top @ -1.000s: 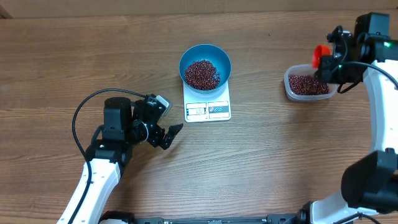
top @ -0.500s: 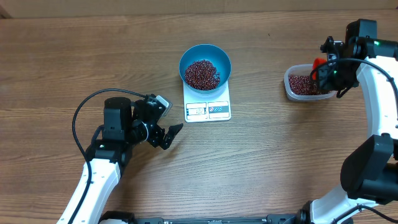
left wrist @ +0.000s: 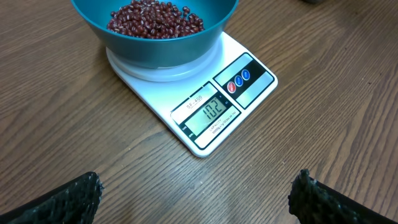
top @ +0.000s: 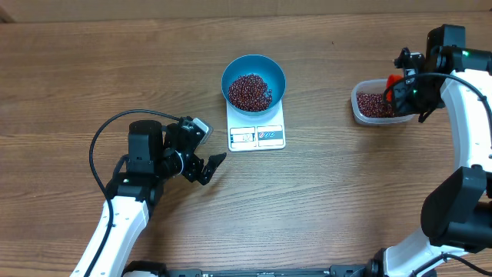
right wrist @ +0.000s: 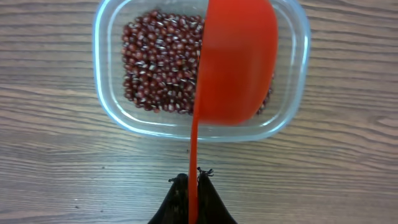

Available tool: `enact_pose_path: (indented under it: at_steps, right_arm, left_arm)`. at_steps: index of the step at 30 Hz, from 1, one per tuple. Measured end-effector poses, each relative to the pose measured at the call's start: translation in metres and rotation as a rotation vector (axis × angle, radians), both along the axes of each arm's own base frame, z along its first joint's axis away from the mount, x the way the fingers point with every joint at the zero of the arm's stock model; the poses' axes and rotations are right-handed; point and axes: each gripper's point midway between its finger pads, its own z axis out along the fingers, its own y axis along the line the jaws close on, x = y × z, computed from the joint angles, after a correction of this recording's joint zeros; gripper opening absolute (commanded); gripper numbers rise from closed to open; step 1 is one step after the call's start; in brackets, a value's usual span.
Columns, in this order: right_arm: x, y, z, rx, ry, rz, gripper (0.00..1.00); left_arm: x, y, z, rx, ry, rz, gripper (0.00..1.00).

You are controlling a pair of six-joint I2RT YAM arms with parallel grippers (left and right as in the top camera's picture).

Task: Scoop item into bowl and weigh 150g on scale
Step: 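Dip the red scoop into the tub beans and lift it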

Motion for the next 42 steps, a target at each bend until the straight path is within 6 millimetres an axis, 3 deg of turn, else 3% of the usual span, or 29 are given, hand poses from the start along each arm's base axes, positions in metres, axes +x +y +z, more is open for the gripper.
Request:
enact_pose_path:
  at_steps: [4,10,18,26,42]
  right_arm:
    - [-0.003,-0.002,-0.003,-0.015,0.015,0.009,0.04]
    - [-0.017,0.000,-0.027,-0.016,0.074,0.044,0.04]
    - [-0.015,-0.001,-0.029,-0.025,0.064,0.082,0.04]
    - [-0.018,-0.007,-0.059,-0.072,0.072,0.147,0.04]
    - [-0.012,-0.005,-0.062,-0.111,0.062,0.293,0.04]
  left_arm:
    - [0.000,0.000,0.000,0.000,0.000,0.000,1.00]
    - [0.000,0.000,0.000,0.000,0.000,0.000,0.99]
    - [0.000,0.000,0.000,0.000,0.000,0.000,1.00]
    - [0.000,0.000,0.000,0.000,0.000,0.000,1.00]
    - [0.000,0.000,0.000,0.000,0.000,0.000,1.00]
